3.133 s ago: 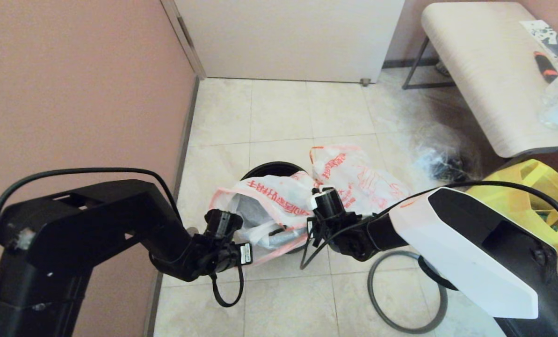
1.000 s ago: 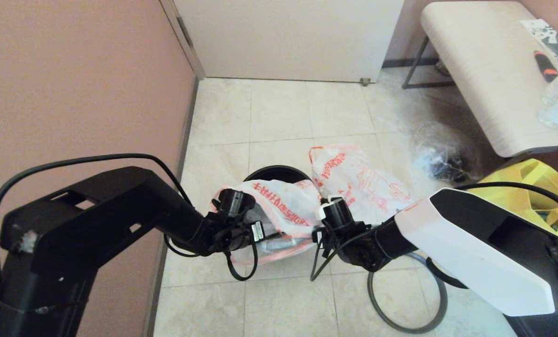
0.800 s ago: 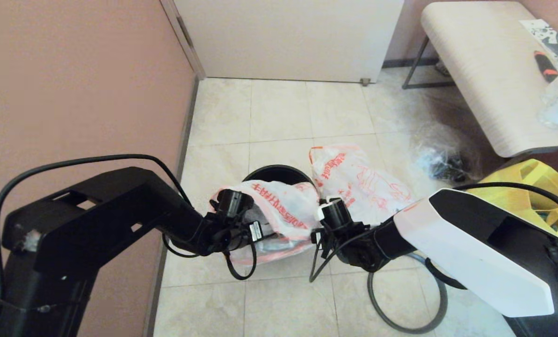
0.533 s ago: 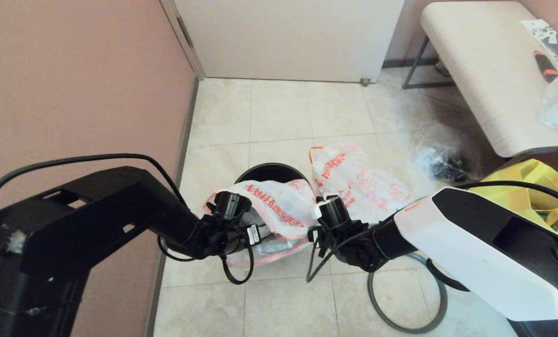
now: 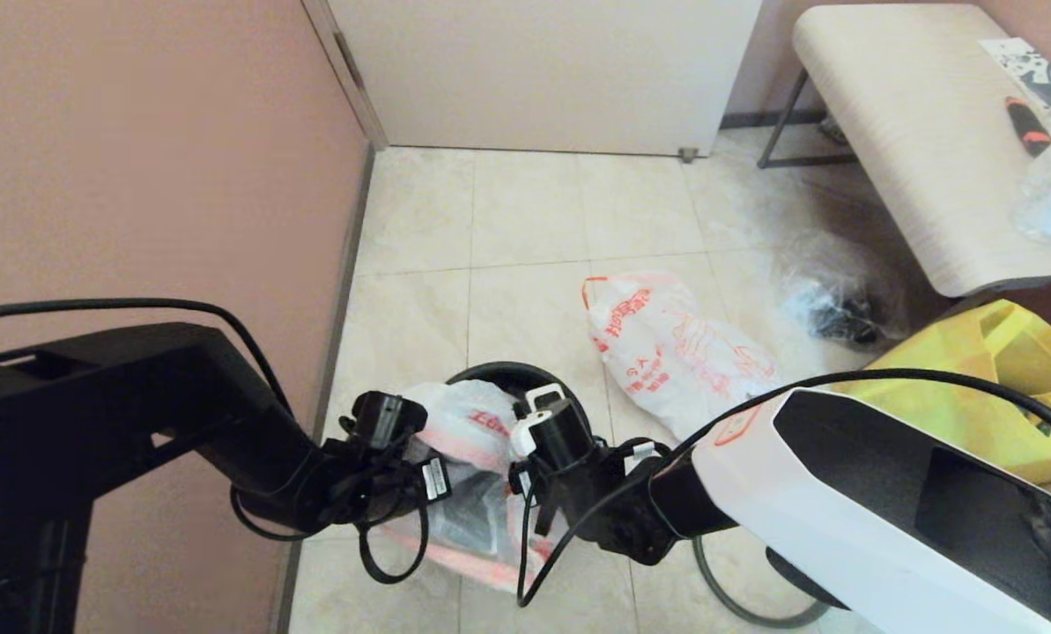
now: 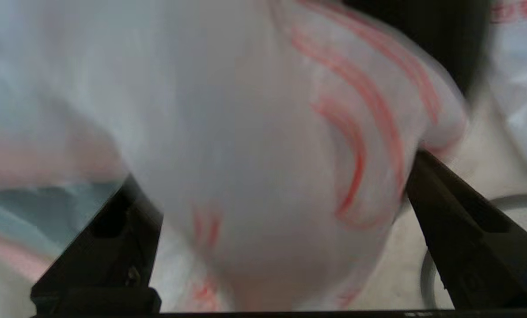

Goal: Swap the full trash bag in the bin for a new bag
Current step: Put the new garbage bag on the trash can

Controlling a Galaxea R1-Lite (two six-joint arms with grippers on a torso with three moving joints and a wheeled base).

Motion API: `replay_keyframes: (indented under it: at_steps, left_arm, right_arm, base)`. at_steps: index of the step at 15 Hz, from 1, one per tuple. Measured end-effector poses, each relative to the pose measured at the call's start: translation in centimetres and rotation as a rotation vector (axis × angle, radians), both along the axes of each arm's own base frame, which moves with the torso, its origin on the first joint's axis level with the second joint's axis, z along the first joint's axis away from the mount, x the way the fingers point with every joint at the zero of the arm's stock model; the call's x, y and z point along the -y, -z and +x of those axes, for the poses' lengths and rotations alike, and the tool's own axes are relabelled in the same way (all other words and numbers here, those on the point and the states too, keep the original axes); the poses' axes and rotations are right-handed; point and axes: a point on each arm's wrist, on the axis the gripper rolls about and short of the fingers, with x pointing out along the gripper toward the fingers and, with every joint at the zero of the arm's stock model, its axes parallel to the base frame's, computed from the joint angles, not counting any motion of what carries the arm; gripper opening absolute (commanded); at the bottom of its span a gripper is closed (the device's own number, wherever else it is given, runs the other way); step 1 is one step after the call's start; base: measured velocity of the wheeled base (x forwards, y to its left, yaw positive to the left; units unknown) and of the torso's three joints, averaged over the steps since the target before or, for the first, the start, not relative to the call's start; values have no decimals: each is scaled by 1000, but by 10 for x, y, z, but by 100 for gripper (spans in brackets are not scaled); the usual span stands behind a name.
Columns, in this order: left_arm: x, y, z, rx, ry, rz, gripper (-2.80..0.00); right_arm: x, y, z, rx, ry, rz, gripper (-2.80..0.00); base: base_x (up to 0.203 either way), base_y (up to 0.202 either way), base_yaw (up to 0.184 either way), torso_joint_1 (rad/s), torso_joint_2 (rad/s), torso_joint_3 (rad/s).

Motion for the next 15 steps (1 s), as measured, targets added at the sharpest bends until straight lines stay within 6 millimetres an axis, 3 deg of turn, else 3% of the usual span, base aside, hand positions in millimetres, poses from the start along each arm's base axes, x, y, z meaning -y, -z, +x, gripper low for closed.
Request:
replay_keyframes:
  at_steps: [3,6,10,11,15]
  left_arm:
    - [-7,-2,4,8,-4,-24,-280]
    - [-9,-17,3,25,-4,-47,-280]
    - [-12,-39,-5,-56,3,-151,-280]
    - [-13,-42,-6,-58,1,-155,-280]
    - [-13,-37,-7,-76,-8,-155,-280]
  right_arm:
    - [2,-3,-5,-4,7,-13,0]
    - [11,-29,-19,1,3,24,0]
    - [27,-63,-54,-25,-52,38,0]
    - [28,-68,-59,-22,-59,41,-280]
    - [29,-72,-68,-23,-75,40,-280]
  base:
    - [0,0,0,0,0,0]
    - [0,0,0,0,0,0]
    - [0,0,0,0,0,0]
    - [0,0,0,0,0,0]
    - [0,0,0,0,0,0]
